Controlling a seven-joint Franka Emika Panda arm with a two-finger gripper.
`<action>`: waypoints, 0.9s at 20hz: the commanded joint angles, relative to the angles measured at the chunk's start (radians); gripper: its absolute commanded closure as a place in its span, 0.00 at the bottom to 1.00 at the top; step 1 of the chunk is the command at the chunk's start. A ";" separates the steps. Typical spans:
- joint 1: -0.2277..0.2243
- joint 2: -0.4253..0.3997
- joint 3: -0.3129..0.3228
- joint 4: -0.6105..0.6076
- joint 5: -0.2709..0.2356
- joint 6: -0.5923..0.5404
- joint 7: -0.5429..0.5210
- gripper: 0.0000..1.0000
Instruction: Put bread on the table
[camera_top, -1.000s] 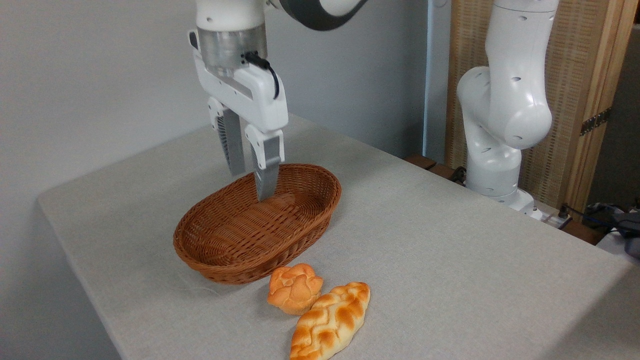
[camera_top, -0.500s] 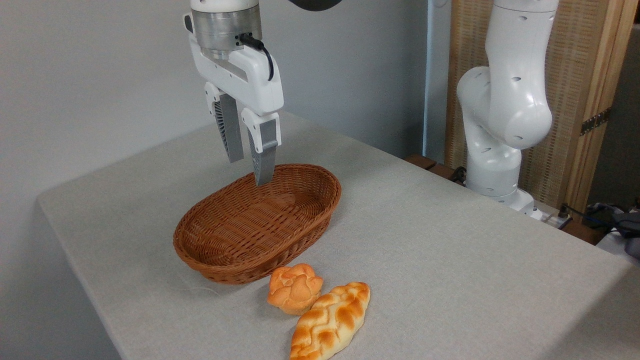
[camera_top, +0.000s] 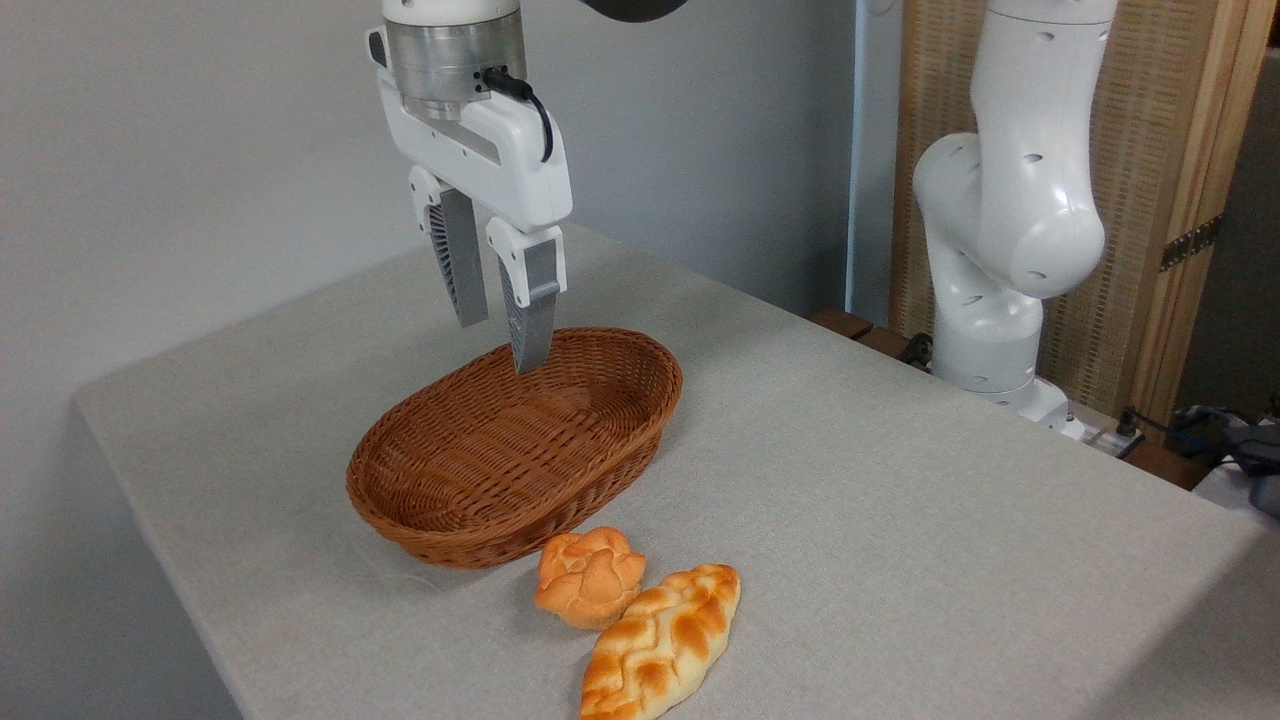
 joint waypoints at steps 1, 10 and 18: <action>-0.003 -0.008 0.005 0.013 0.015 -0.027 -0.017 0.00; 0.282 -0.011 -0.221 0.013 0.013 -0.025 -0.008 0.00; 0.314 -0.014 -0.249 0.013 0.001 -0.025 -0.011 0.00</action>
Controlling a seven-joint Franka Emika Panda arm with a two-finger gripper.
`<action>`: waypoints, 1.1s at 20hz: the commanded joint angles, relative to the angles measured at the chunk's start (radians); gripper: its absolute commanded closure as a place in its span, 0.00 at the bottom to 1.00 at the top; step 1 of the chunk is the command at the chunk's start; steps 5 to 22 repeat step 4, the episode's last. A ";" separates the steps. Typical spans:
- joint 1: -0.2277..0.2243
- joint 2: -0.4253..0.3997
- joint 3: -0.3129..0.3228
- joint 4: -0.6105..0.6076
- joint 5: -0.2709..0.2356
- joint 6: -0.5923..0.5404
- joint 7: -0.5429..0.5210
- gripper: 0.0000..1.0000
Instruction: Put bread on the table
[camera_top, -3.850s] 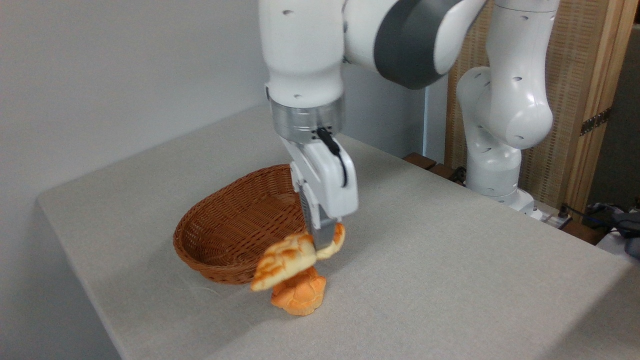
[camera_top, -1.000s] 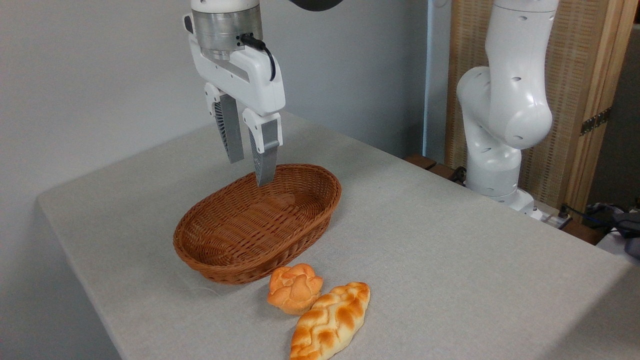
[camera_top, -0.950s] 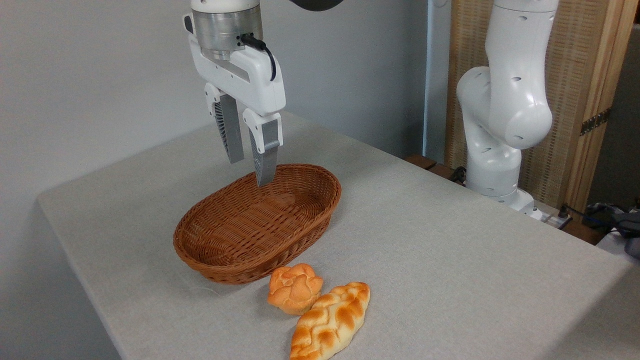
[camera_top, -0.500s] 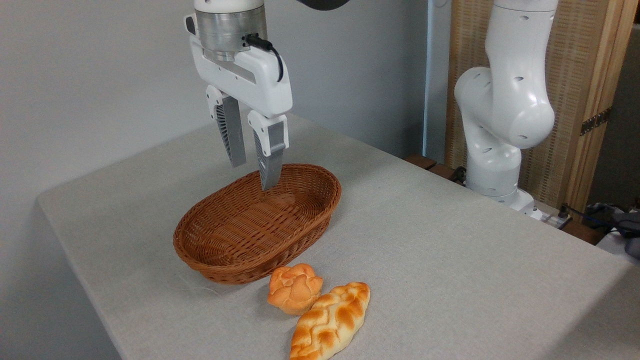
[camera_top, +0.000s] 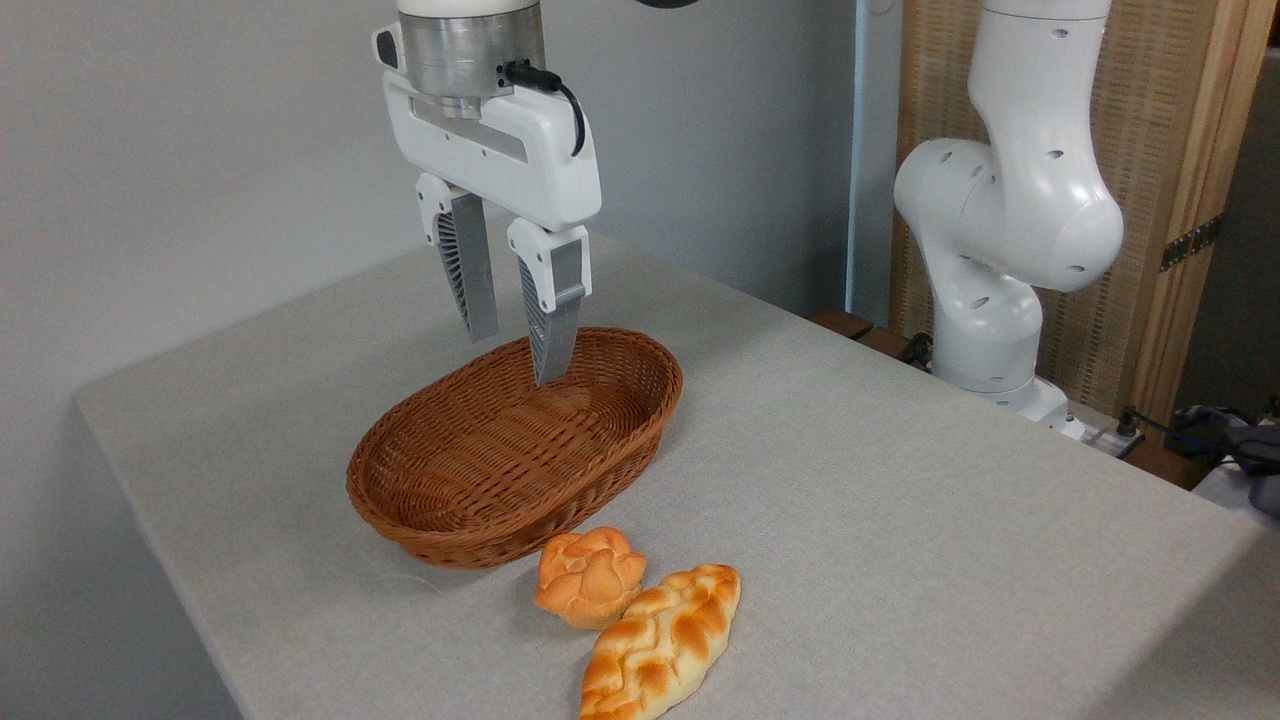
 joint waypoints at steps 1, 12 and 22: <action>0.012 -0.009 -0.011 0.010 0.000 -0.025 -0.011 0.00; 0.012 -0.011 -0.008 0.010 0.000 -0.025 -0.007 0.00; 0.012 -0.011 -0.008 0.010 0.000 -0.025 -0.007 0.00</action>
